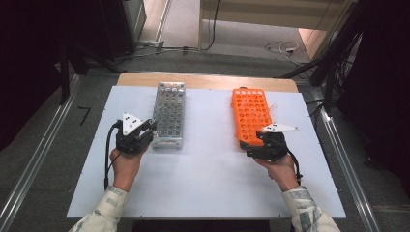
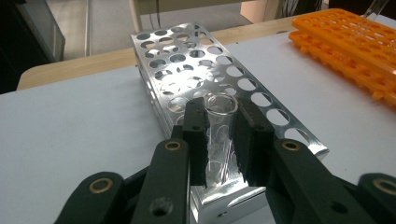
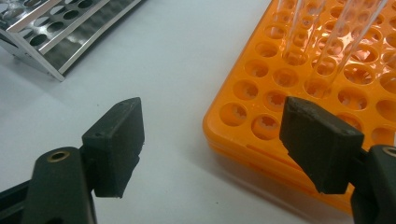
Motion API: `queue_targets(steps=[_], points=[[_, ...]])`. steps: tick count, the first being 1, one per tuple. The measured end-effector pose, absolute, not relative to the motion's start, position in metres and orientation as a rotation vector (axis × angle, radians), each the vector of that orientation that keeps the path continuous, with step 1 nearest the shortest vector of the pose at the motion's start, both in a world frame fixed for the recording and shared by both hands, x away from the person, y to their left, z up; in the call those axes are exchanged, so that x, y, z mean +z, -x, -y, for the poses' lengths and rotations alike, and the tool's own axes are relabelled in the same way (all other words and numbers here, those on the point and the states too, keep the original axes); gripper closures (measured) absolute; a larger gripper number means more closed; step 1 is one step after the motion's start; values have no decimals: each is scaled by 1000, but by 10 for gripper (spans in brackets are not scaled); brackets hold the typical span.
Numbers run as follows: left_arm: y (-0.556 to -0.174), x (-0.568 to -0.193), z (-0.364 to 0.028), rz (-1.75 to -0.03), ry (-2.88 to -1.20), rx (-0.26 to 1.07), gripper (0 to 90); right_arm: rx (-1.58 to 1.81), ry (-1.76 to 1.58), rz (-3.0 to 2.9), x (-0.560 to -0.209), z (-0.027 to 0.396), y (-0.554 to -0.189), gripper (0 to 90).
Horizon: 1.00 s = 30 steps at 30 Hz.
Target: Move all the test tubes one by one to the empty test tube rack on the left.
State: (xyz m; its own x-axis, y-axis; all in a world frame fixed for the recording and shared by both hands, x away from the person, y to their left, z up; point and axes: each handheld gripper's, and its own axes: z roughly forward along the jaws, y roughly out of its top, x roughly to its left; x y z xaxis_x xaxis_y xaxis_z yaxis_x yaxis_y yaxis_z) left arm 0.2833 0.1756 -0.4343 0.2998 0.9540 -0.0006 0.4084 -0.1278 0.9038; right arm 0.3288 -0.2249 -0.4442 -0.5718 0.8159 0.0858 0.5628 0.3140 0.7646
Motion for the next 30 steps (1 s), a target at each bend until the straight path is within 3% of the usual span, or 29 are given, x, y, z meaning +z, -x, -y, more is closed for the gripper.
queue_targets(steps=[22,30], points=[[-284,-447,-173,-1278,-1740,758,739,1123,-1240,-2277,-445,224,-329,209],[-282,-445,-173,-1266,-1718,731,691,1125,-1242,-2275,-445,225,-328,210]])
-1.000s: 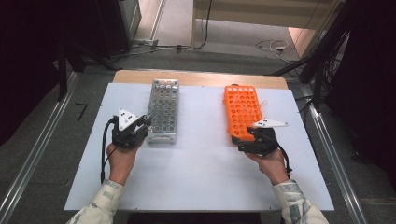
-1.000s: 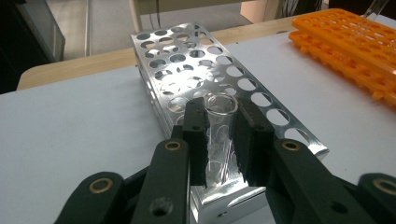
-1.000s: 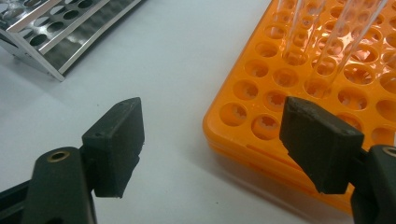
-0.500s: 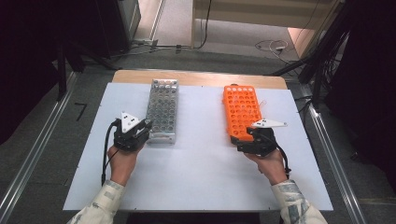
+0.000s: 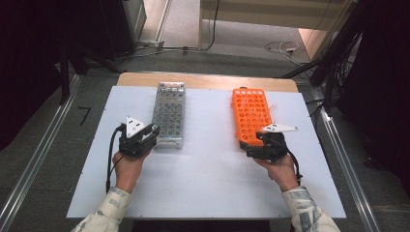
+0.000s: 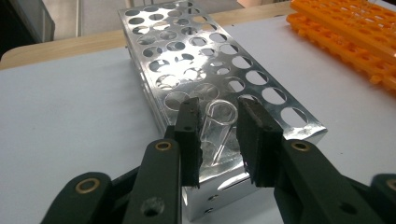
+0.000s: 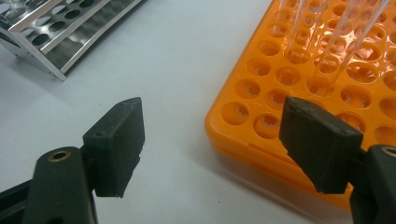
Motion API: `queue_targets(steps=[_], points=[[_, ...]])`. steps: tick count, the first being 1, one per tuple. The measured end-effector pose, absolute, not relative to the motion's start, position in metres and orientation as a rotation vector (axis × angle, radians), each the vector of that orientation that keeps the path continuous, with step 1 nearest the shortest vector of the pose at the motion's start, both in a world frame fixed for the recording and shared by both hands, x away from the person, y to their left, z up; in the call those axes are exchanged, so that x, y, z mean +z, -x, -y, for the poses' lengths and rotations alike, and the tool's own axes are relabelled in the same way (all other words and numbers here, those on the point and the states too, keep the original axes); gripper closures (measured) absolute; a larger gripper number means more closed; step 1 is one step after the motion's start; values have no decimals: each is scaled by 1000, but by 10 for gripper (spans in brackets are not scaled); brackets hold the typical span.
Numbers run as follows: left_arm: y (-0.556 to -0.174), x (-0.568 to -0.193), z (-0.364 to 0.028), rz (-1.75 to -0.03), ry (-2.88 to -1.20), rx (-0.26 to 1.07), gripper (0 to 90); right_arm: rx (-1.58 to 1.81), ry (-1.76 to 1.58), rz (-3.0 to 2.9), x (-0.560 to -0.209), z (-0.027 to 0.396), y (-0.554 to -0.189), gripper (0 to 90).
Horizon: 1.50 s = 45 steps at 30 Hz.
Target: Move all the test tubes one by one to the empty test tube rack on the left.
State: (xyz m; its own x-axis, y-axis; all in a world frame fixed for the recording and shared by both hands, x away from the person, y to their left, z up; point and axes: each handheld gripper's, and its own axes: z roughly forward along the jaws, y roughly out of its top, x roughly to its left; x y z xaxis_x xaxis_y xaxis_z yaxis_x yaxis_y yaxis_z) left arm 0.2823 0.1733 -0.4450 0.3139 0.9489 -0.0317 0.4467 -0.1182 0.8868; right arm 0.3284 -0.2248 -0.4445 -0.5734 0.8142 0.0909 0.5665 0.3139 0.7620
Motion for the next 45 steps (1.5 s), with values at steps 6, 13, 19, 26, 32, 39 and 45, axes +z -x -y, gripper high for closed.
queue_targets(steps=[6,13,19,26,32,39,45], points=[[-278,-440,-177,-1255,-1680,704,647,1128,-1245,-2273,-444,225,-328,210],[-273,-435,-185,-1258,-1624,674,564,1132,-1246,-2266,-443,226,-328,210],[-269,-432,-192,-1291,-1584,670,424,1133,-1248,-2263,-443,227,-328,210],[-266,-433,-206,-1355,-1522,699,293,1137,-1250,-2249,-441,230,-329,211],[-267,-437,-214,-1399,-1513,730,243,1137,-1263,-2230,-440,234,-330,212],[-267,-441,-219,-1428,-1489,750,213,1135,-1281,-2200,-439,241,-333,218],[-268,-444,-223,-1451,-1475,751,197,1127,-1306,-2163,-438,248,-336,228]])
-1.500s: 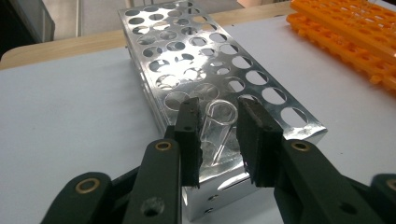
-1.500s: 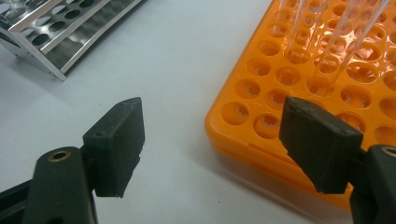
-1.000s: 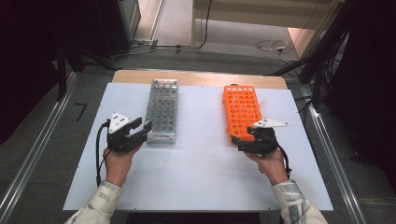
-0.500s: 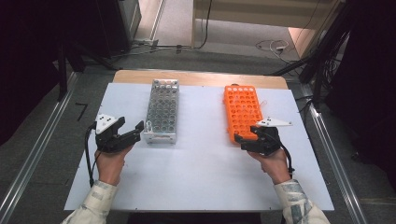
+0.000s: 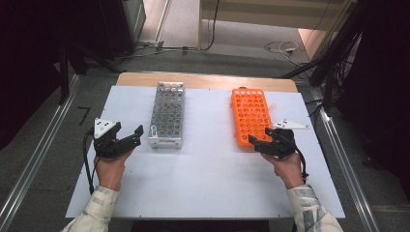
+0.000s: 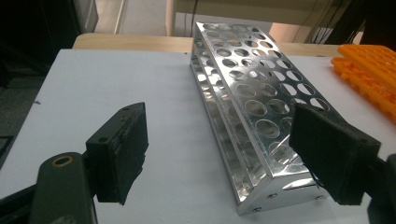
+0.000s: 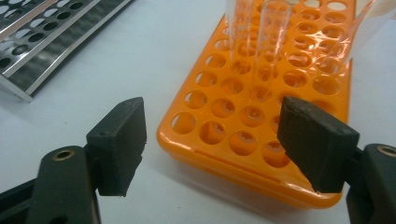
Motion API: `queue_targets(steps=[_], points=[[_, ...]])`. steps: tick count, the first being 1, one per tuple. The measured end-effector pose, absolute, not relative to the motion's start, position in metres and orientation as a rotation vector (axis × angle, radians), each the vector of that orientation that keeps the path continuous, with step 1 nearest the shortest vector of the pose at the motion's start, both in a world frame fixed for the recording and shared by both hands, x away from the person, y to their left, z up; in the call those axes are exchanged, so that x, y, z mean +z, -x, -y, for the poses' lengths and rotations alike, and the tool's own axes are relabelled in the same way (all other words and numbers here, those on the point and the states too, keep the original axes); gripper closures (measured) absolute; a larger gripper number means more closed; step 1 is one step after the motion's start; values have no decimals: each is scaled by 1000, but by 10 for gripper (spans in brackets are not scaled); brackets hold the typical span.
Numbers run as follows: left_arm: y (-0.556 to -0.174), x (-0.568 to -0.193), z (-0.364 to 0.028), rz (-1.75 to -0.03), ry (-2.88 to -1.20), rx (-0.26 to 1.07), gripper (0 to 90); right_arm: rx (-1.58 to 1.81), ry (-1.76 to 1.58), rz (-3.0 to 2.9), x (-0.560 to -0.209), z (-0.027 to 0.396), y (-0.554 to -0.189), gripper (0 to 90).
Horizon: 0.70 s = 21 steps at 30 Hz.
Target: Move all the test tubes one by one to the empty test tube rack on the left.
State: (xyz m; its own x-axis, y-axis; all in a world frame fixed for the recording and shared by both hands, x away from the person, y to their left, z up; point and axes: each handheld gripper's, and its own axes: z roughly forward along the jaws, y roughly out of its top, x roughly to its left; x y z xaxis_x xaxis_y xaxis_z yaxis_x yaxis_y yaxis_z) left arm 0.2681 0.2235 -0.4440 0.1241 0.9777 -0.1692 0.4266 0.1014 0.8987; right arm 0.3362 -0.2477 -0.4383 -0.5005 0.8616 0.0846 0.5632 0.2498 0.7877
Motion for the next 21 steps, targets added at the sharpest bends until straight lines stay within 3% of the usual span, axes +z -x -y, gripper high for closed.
queue_targets(steps=[21], points=[[-269,-446,-222,-1452,-1479,753,199,1060,-1376,-1995,-444,247,-357,354]])
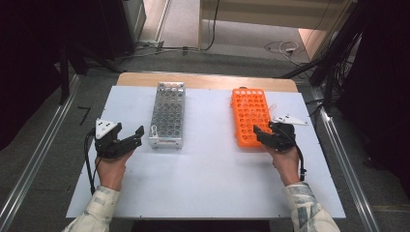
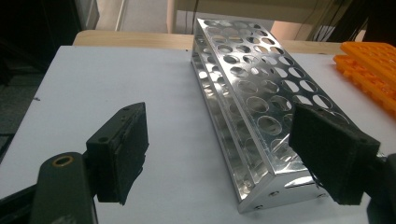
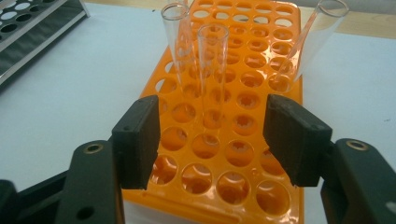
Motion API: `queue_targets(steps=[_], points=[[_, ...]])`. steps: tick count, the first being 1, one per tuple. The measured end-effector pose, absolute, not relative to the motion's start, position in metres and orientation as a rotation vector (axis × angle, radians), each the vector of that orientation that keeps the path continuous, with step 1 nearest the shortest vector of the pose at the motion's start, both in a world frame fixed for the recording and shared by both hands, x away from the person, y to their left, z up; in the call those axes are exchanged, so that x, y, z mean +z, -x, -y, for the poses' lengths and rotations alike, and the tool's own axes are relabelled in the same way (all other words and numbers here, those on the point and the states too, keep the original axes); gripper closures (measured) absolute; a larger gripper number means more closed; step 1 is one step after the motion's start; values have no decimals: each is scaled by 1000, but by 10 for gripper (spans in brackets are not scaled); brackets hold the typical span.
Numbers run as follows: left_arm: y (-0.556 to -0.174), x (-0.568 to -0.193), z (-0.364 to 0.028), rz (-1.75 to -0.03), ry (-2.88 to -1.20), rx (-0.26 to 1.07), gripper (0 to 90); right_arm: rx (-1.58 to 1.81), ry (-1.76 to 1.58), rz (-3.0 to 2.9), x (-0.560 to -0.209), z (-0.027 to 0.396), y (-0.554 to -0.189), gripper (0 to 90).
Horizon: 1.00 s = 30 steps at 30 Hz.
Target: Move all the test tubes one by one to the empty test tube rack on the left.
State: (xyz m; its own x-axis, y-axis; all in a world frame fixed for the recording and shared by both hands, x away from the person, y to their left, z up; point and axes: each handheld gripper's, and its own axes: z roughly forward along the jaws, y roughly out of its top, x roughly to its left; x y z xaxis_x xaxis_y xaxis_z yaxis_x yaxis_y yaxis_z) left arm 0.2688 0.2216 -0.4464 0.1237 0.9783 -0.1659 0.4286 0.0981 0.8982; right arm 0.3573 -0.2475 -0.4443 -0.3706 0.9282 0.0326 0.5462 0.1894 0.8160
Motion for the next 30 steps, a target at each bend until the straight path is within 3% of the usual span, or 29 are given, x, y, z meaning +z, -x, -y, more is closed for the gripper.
queue_targets(steps=[30], points=[[-269,-447,-223,-1460,-1478,752,201,1014,-1344,-1966,-457,237,-380,566]])
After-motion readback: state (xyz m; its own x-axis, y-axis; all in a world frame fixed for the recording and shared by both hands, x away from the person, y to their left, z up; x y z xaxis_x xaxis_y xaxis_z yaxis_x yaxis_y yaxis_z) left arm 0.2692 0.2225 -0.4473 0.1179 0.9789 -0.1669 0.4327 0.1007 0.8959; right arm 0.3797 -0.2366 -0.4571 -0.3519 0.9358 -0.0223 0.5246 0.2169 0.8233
